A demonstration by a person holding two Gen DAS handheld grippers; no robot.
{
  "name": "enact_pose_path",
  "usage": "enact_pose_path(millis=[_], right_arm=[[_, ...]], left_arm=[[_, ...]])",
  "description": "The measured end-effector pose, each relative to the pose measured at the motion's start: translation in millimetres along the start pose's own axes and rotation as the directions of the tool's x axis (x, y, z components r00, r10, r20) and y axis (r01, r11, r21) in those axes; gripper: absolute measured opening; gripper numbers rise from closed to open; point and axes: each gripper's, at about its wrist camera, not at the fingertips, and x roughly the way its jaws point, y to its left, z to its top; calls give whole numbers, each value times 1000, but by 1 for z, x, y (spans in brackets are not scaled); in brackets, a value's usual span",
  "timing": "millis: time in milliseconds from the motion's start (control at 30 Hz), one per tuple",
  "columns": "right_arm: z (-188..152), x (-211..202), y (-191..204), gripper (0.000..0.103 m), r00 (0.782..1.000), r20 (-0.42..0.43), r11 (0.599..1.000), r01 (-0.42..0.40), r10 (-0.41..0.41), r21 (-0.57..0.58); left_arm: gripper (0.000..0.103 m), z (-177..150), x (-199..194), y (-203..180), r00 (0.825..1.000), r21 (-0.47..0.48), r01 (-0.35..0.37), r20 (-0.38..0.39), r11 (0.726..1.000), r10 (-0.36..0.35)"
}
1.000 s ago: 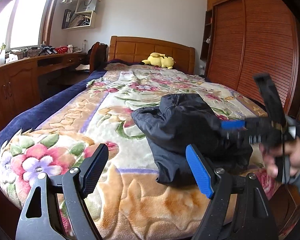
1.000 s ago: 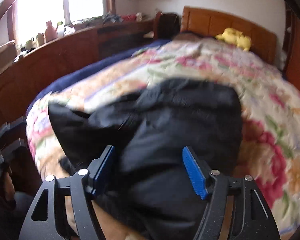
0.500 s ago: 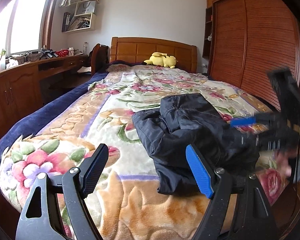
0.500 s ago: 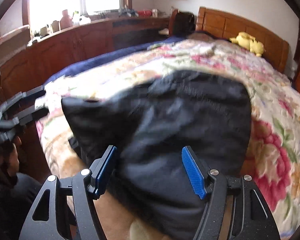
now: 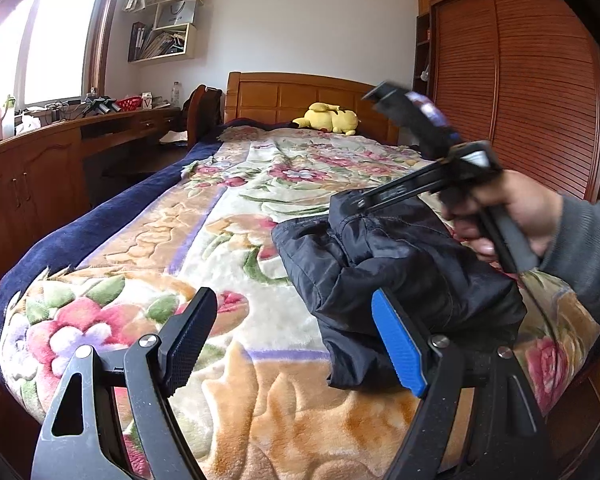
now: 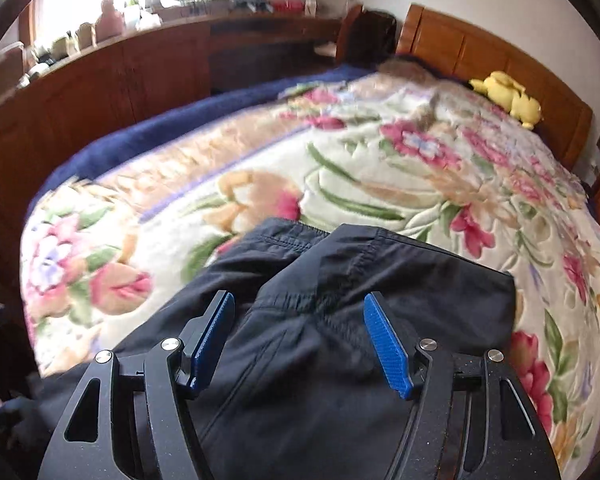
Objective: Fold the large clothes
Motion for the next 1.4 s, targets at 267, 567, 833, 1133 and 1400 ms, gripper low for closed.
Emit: enact_pose_path(millis=[267, 567, 833, 1133, 1400], right_arm=[[21, 62, 29, 17, 990, -130, 987, 44, -64, -153], [50, 32, 52, 6, 999, 36, 987, -14, 19, -161], [44, 28, 33, 25, 997, 39, 995, -64, 68, -76], [-20, -46, -26, 65, 990, 138, 1000, -1, -3, 30], [-86, -36, -59, 67, 994, 67, 994, 83, -88, 65]], left_arm=[[81, -6, -3, 10, 1000, -6, -17, -10, 1000, 17], [80, -8, -7, 25, 1000, -46, -27, -9, 999, 27], [80, -8, 0, 15, 1000, -37, -19, -12, 999, 19], [80, -7, 6, 0, 1000, -8, -13, -17, 1000, 13], [81, -8, 9, -4, 1000, -1, -16, -18, 1000, 16]])
